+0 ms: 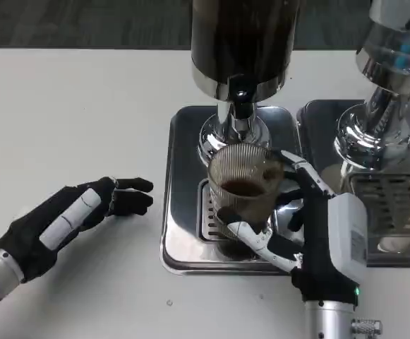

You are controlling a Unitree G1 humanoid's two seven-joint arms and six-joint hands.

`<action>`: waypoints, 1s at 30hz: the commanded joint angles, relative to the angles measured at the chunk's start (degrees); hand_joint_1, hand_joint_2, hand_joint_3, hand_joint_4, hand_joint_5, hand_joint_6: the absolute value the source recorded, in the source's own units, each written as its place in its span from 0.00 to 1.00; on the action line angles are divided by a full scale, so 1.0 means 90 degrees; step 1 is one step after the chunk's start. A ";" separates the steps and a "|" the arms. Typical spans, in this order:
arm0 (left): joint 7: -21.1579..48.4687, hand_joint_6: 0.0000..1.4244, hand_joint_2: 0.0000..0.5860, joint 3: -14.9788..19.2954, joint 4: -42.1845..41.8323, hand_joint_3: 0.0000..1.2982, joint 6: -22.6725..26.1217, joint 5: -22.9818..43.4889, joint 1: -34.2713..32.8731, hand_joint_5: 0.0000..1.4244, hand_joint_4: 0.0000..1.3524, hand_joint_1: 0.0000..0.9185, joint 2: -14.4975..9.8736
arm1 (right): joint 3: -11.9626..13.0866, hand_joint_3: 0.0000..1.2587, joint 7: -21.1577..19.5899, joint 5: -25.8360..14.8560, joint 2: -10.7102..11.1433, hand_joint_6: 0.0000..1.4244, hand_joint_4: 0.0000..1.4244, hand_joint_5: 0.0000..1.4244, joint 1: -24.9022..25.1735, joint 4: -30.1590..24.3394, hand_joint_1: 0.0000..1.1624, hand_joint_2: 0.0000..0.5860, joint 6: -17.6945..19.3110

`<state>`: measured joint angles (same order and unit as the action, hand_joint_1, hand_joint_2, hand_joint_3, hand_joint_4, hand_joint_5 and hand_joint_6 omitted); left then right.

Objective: Grasp the cup under the faucet to collect the drink, then remove the cup.

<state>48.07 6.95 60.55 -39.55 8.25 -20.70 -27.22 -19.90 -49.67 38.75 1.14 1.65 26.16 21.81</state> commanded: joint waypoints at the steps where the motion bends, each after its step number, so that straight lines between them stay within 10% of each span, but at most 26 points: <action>1: 0.0044 0.14 0.24 -0.0076 0.0116 0.26 0.0042 -0.0124 -0.0063 0.22 0.24 0.00 -0.0006 | 0.0103 0.43 -0.0214 -0.0003 0.0039 0.78 0.44 0.55 -0.0056 -0.0246 0.56 0.41 0.0252; 30: 0.0236 0.15 0.24 -0.0077 -0.0198 0.24 -0.0187 0.0050 -0.0144 0.22 0.24 0.00 0.0161 | 0.0301 0.48 -0.0313 0.0004 0.0158 0.83 0.49 0.60 -0.0632 -0.0753 0.60 0.40 0.0461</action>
<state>49.19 6.24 59.88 -40.16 8.39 -21.41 -26.06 -17.70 -50.47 38.77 2.70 -3.55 21.91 23.46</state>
